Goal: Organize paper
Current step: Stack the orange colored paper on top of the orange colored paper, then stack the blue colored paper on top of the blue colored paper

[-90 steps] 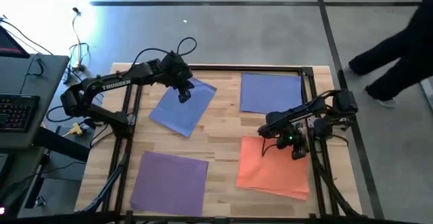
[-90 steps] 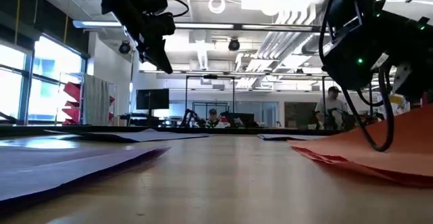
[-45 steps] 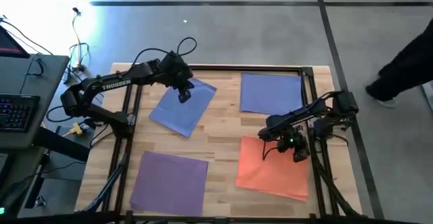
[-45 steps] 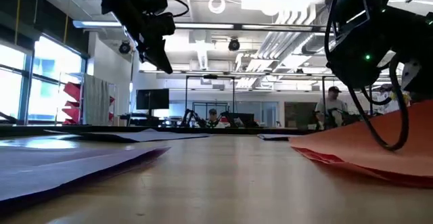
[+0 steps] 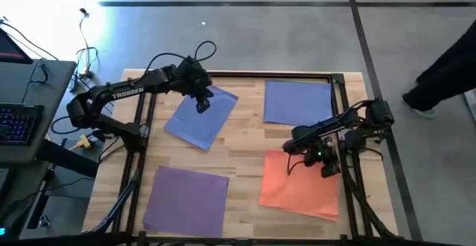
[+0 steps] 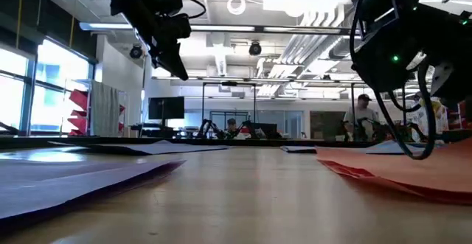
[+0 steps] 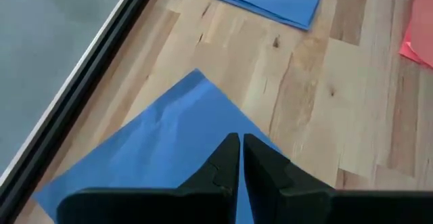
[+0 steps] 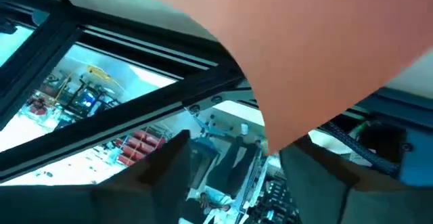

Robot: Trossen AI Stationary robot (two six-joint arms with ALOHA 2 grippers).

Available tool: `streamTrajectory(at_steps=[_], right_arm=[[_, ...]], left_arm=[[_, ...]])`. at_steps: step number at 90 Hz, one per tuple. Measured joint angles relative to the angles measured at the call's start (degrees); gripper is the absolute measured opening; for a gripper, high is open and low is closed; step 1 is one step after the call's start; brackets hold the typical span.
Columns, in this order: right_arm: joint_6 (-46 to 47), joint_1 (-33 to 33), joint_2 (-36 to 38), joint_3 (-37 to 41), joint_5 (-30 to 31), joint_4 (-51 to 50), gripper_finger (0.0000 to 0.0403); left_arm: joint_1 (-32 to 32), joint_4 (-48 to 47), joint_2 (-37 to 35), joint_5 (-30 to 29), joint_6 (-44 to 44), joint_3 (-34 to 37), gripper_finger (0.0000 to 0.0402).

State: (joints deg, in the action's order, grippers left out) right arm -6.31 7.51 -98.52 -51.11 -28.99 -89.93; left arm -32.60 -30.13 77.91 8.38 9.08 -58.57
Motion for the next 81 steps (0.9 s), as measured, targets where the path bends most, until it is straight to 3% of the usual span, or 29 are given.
streamTrajectory(at_steps=[11,34,48,65,74,81], right_arm=[[3.7,0.0,0.1,-1.0,-0.2,0.0,0.0244],[10.7,1.0,0.6,-1.0,-11.1,0.0,0.0249],[17.7,2.0,2.0,-1.0,-11.2,1.3,0.0249],[37.3,4.8,7.3,-1.0,-10.8,22.9,0.0249],[45.5,6.5,9.7,-1.0,-4.7,37.2,0.0249],[51.7,5.3,10.5,-2.1,0.8,41.2,0.0249]], left_arm=[[0.0,0.0,0.0,0.0,0.0,0.0,0.0000],[0.0,0.0,0.0,0.0,0.0,0.0,0.0000],[0.0,0.0,0.0,0.0,-0.9,0.0,0.0000],[0.0,-0.1,0.0,0.0,-1.5,0.0,0.0000],[0.0,-1.1,0.0,0.0,-2.3,0.0,0.0000],[0.0,-3.0,0.0,0.0,-4.5,0.0,0.0000]])
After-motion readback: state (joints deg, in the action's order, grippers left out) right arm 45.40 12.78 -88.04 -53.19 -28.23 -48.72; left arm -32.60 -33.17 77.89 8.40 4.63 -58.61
